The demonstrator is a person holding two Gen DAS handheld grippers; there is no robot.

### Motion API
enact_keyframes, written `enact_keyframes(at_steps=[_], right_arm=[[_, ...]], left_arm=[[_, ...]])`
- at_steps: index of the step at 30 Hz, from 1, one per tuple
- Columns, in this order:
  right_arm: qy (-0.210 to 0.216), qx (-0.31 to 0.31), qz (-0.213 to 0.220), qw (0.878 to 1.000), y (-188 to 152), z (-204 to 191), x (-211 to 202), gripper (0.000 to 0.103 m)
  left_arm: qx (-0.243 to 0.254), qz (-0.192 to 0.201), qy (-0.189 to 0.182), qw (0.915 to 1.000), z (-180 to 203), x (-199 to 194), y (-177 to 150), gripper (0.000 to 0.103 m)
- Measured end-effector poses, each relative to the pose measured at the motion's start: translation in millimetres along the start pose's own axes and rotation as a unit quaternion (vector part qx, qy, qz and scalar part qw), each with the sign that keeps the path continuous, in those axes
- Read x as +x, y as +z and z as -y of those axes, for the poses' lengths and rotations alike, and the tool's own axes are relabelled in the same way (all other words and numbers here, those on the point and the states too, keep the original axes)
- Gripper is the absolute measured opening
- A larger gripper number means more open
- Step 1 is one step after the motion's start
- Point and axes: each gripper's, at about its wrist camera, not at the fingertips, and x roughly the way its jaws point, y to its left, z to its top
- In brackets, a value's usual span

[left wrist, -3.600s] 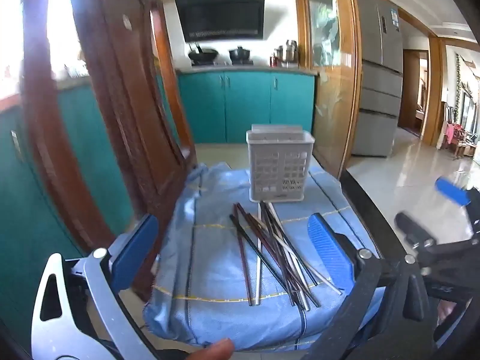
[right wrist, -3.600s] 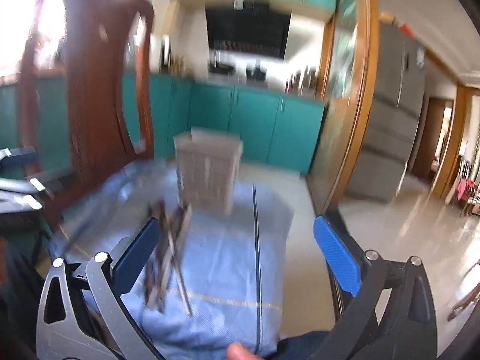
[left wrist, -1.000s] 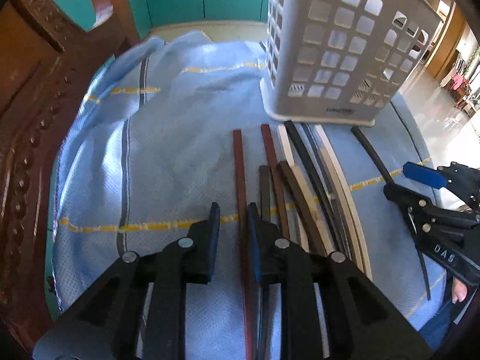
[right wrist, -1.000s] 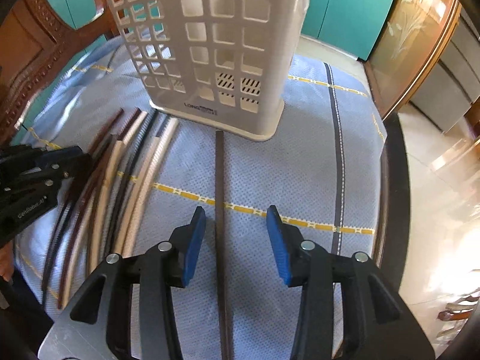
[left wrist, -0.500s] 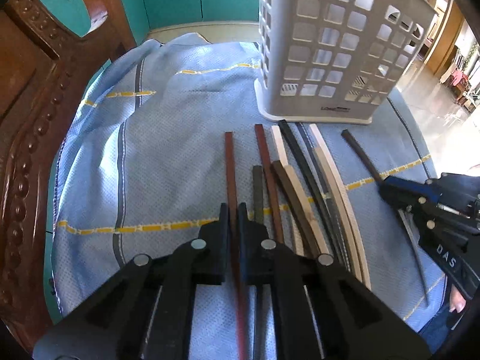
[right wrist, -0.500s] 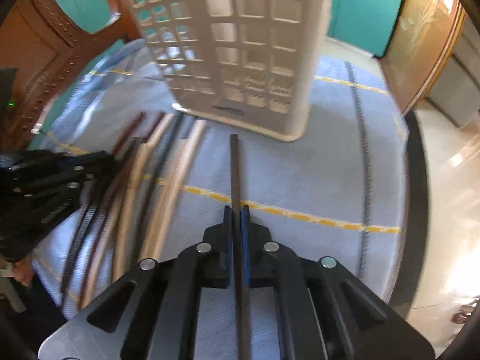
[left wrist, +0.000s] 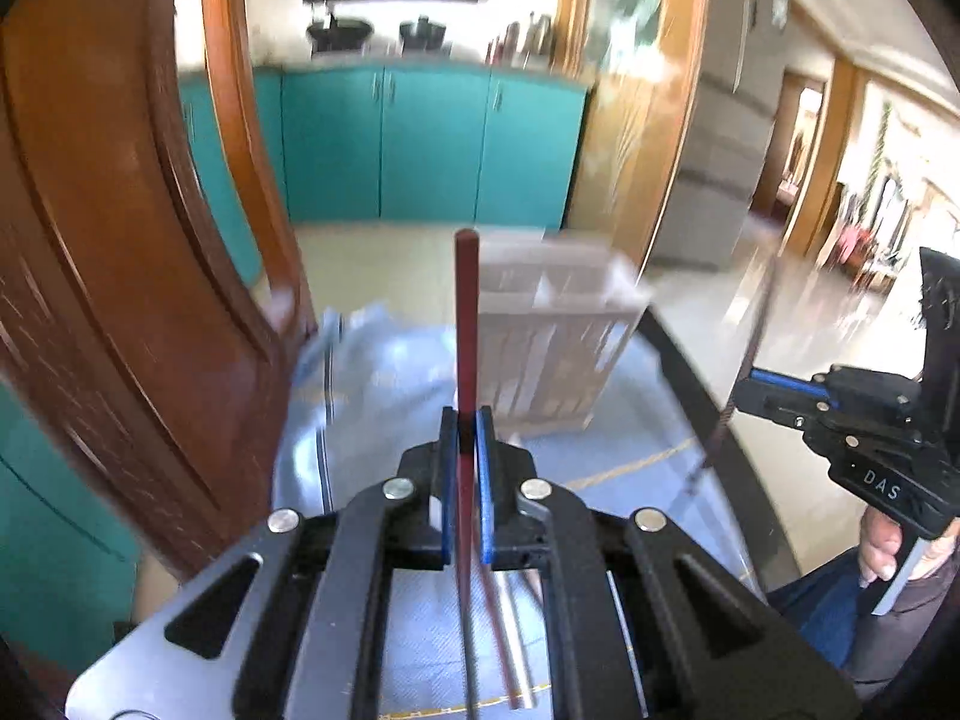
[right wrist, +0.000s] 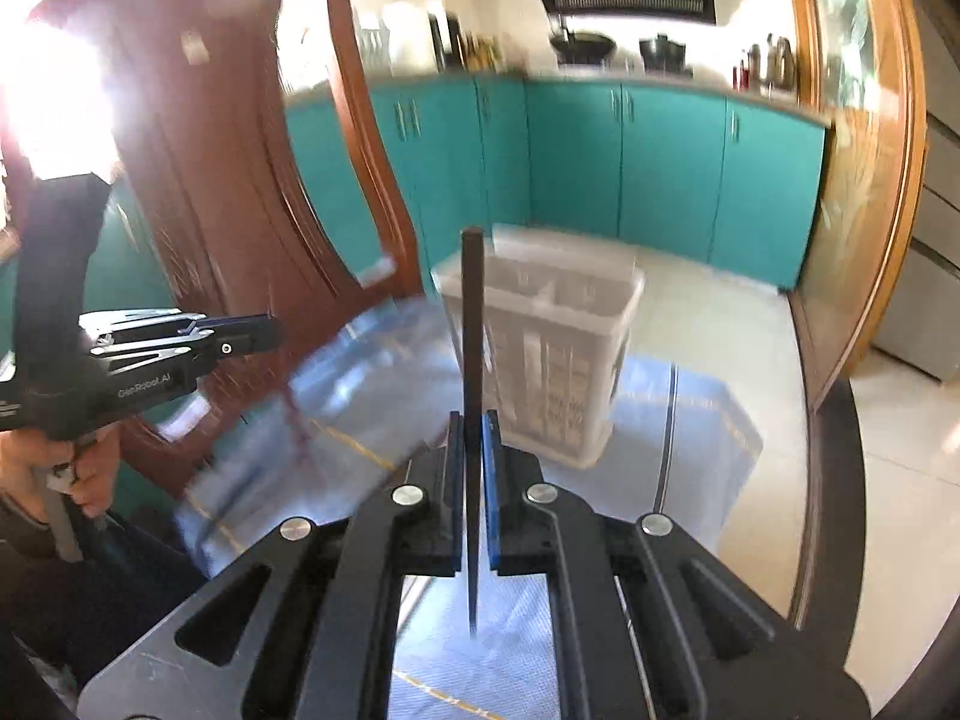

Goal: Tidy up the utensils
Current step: 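Lift both chopsticks over the white basket and open both tools to drop them in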

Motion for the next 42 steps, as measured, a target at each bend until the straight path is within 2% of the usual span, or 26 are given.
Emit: enact_keyframes(at_steps=[4, 7, 11, 14, 17, 20, 23, 26, 29, 33, 38, 41, 42], right_arm=[[0.012, 0.017, 0.051, 0.998, 31.0, 0.7, -30.6, 0.006], [0.017, 0.043, 0.084, 0.995, 62.5, 13.1, -39.0, 0.006], [0.015, 0.106, 0.132, 0.985, 95.4, 40.3, -44.1, 0.006], [-0.009, 0.152, 0.181, 0.972, 105.1, 59.1, -46.7, 0.006], [-0.038, 0.182, 0.214, 0.959, 104.1, 73.0, -39.9, 0.006], [-0.051, 0.188, 0.214, 0.957, 102.9, 76.5, -25.9, 0.006], [-0.056, 0.183, 0.223, 0.956, 104.1, 75.0, -13.7, 0.006], [-0.086, 0.153, 0.237, 0.956, 98.0, 64.7, 0.7, 0.006], [-0.101, 0.133, 0.197, 0.966, 89.1, 64.8, 30.5, 0.006], [-0.108, 0.117, 0.143, 0.977, 65.8, 60.8, 60.8, 0.006], [-0.115, 0.101, 0.109, 0.982, 42.5, 56.9, 71.0, 0.006], [-0.114, 0.103, 0.111, 0.982, 37.0, 54.4, 63.7, 0.007], [-0.116, 0.103, 0.114, 0.981, 39.6, 55.2, 60.3, 0.010]], left_arm=[[0.006, 0.055, -0.009, 0.9984, 6.9, -42.8, 34.2, 0.007], [0.001, 0.086, -0.018, 0.9961, 8.0, -57.8, 65.3, 0.007], [-0.020, 0.149, -0.027, 0.9882, 5.0, -78.5, 101.8, 0.007], [-0.055, 0.191, -0.039, 0.9792, -4.5, -78.8, 114.4, 0.007], [-0.088, 0.199, -0.053, 0.9746, -10.0, -60.0, 120.9, 0.007], [-0.103, 0.222, -0.035, 0.9691, -7.4, -42.1, 124.9, 0.007], [-0.109, 0.209, -0.021, 0.9715, -2.7, -9.2, 128.9, 0.007], [-0.117, 0.186, -0.013, 0.9756, -3.6, 24.4, 133.0, 0.007], [-0.112, 0.151, 0.005, 0.9821, -1.5, 59.9, 124.5, 0.007], [-0.093, 0.122, 0.030, 0.9878, 6.7, 86.9, 117.0, 0.007], [-0.083, 0.101, 0.028, 0.9910, 13.0, 98.4, 106.2, 0.007], [-0.076, 0.104, 0.029, 0.9913, 12.0, 93.2, 94.3, 0.007], [-0.077, 0.105, 0.028, 0.9910, 11.5, 92.4, 94.4, 0.007]])
